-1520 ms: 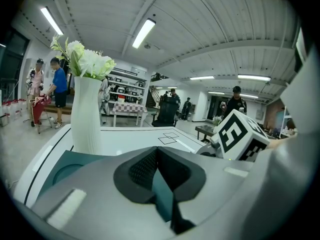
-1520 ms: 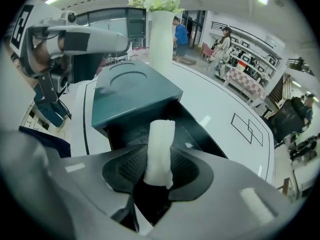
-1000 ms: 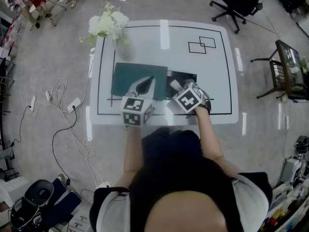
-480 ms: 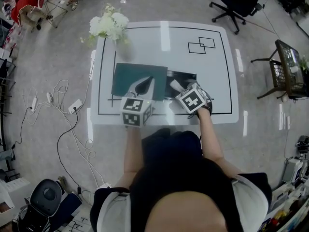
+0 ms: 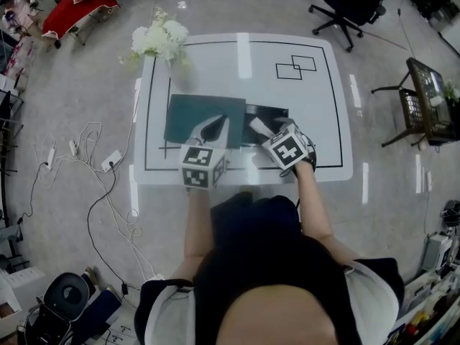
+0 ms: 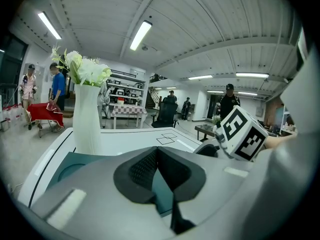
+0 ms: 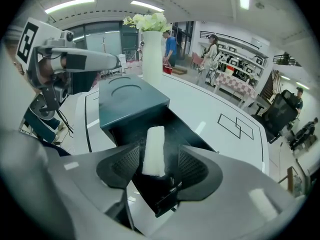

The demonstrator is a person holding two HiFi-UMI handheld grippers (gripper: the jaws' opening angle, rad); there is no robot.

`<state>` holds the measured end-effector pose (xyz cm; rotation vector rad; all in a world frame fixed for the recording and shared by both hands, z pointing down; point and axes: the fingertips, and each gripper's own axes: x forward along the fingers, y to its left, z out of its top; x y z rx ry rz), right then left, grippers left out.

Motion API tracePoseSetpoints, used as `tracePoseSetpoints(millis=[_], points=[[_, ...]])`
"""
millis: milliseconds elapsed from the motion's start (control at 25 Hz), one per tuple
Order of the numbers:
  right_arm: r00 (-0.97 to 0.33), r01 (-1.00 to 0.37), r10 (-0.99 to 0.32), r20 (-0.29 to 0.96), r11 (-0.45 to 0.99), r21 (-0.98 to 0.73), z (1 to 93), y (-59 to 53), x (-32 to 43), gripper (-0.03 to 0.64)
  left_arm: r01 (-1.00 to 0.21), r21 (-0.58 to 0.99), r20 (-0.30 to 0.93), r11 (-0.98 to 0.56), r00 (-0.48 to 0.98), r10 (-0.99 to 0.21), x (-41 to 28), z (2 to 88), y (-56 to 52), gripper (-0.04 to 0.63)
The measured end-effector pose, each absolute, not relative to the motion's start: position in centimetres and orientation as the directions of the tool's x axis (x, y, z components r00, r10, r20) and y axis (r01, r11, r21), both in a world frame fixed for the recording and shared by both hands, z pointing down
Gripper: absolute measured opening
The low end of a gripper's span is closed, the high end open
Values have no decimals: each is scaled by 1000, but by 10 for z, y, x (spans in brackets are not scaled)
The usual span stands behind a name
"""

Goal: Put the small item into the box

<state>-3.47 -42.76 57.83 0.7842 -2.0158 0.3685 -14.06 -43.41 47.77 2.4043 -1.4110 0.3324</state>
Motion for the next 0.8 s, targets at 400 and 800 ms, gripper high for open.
tracePoseSetpoints(millis=[400, 800], points=[[-430, -671, -419, 800, 741, 28, 557, -422, -28, 267, -874, 160, 353, -458, 484, -801, -133, 471, -426, 9], [-484, -698, -465, 741, 716, -6, 536, -422, -14, 273, -877, 150, 355, -456, 478, -803, -124, 469, -422, 9]])
